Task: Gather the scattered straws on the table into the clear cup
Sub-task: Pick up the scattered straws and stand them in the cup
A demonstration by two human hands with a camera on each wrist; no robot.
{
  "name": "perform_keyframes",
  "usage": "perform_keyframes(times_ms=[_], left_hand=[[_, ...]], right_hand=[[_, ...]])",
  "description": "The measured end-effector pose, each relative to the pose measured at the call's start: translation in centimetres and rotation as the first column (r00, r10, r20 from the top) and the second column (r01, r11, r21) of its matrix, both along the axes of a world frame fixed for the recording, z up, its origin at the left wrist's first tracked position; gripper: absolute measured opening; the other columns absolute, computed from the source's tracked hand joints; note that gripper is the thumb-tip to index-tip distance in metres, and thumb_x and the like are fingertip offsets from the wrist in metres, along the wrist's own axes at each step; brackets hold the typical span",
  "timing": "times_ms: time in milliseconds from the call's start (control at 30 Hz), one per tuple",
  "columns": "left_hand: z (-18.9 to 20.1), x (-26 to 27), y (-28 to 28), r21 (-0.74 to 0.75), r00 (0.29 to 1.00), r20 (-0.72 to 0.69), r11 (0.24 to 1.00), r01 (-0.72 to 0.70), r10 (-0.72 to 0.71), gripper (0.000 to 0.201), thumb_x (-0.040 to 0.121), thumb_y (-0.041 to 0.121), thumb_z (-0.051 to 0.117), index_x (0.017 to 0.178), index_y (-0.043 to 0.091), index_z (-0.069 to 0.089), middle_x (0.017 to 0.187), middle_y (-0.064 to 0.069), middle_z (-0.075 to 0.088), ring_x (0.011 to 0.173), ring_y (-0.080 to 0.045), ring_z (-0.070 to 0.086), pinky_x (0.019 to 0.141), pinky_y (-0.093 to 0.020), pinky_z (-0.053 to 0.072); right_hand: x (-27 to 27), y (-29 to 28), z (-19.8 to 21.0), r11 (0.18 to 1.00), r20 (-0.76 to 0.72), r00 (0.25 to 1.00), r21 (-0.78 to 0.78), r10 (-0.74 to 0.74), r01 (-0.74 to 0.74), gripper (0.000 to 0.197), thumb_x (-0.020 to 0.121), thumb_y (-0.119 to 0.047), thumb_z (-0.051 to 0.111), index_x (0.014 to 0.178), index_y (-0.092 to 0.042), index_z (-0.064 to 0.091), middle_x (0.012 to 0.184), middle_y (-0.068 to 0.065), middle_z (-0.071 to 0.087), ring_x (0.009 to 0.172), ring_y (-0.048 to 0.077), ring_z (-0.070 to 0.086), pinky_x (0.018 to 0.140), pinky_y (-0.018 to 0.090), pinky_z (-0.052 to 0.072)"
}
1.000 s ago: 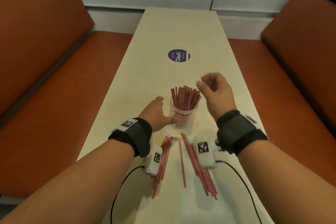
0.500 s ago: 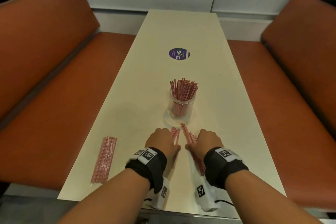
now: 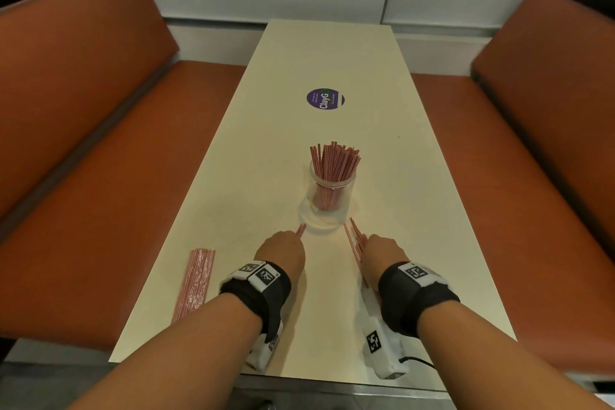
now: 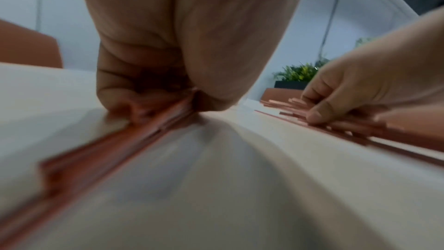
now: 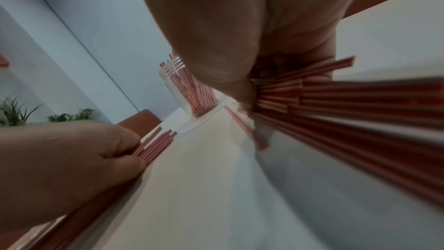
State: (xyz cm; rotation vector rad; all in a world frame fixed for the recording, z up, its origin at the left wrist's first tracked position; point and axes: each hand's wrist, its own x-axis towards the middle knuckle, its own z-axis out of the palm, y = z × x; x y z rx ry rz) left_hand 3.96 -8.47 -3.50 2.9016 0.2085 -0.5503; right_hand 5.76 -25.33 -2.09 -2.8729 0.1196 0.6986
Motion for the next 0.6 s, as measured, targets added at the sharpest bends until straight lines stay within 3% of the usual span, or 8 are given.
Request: perform_keyframes(times_ms=[167, 300, 400, 500, 533, 600], left_hand=[[-0.2, -0.3, -0.4, 0.045, 0.998, 0.061, 0.999, -0.013, 0.01, 0.023, 0.096, 0.008, 0.036, 0.116, 0.003, 0.047, 0.118, -0.014, 0.055, 0.107, -0.031, 0.058, 0.084, -0.036, 0.044], [0.1, 1.0, 0.6, -0.097, 0.998, 0.017, 0.994, -0.055, 0.057, 0.031, 0.095, 0.009, 0.036, 0.125, 0.005, 0.043, 0.117, -0.015, 0.054, 0.104, -0.032, 0.058, 0.076, -0.034, 0.04], [1.4, 1.9, 1.9, -0.262, 0.99, 0.049, 0.958, -0.113, 0.13, 0.03, 0.095, 0.012, 0.038, 0.124, 0.006, 0.043, 0.105, -0.013, 0.055, 0.085, -0.028, 0.054, 0.069, -0.031, 0.038], [3.0, 1.7, 3.0, -0.53, 0.954, 0.071, 0.821, -0.211, 0.29, 0.012, 0.1, 0.017, 0.033, 0.104, 0.009, 0.042, 0.09, -0.009, 0.053, 0.072, -0.023, 0.052, 0.062, -0.032, 0.04], [3.2, 1.6, 3.2, -0.637, 0.937, 0.04, 0.731, -0.243, 0.346, 0.014, 0.101, 0.018, 0.031, 0.101, 0.009, 0.042, 0.086, -0.009, 0.052, 0.067, -0.022, 0.051, 0.058, -0.032, 0.042], [3.4, 1.6, 3.1, -0.838, 0.879, -0.076, 0.448, -0.312, 0.471, 0.016, 0.101, 0.017, 0.03, 0.093, 0.011, 0.043, 0.08, -0.008, 0.048, 0.059, -0.018, 0.045, 0.052, -0.031, 0.041]], right_hand=[[-0.2, 0.6, -0.4, 0.998, 0.009, 0.999, 0.037, -0.051, 0.05, 0.03, 0.094, -0.014, 0.043, 0.121, -0.003, 0.047, 0.125, 0.015, 0.054, 0.112, 0.03, 0.057, 0.09, 0.034, 0.046], [0.5, 0.3, -0.5, 0.993, -0.02, 0.996, 0.08, -0.083, 0.085, 0.029, 0.094, -0.014, 0.042, 0.121, -0.005, 0.047, 0.124, 0.015, 0.054, 0.109, 0.03, 0.058, 0.086, 0.034, 0.046], [1.4, -0.5, -0.2, 0.984, 0.008, 0.992, 0.13, -0.126, 0.124, 0.029, 0.094, -0.014, 0.042, 0.122, -0.005, 0.046, 0.122, 0.016, 0.055, 0.106, 0.031, 0.059, 0.087, 0.035, 0.048], [2.0, -1.6, 0.1, 0.941, 0.058, 0.983, 0.306, -0.172, 0.146, 0.026, 0.096, -0.013, 0.041, 0.119, -0.003, 0.047, 0.113, 0.016, 0.059, 0.101, 0.033, 0.061, 0.086, 0.038, 0.052], [2.0, -1.8, 0.1, 0.905, 0.065, 0.979, 0.396, -0.194, 0.153, 0.024, 0.096, -0.014, 0.04, 0.116, -0.002, 0.047, 0.107, 0.016, 0.06, 0.096, 0.034, 0.063, 0.085, 0.041, 0.053], [2.0, -2.2, 0.2, 0.821, 0.069, 0.967, 0.545, -0.246, 0.17, 0.021, 0.098, -0.017, 0.036, 0.11, -0.003, 0.048, 0.097, 0.015, 0.06, 0.083, 0.033, 0.063, 0.081, 0.047, 0.054]])
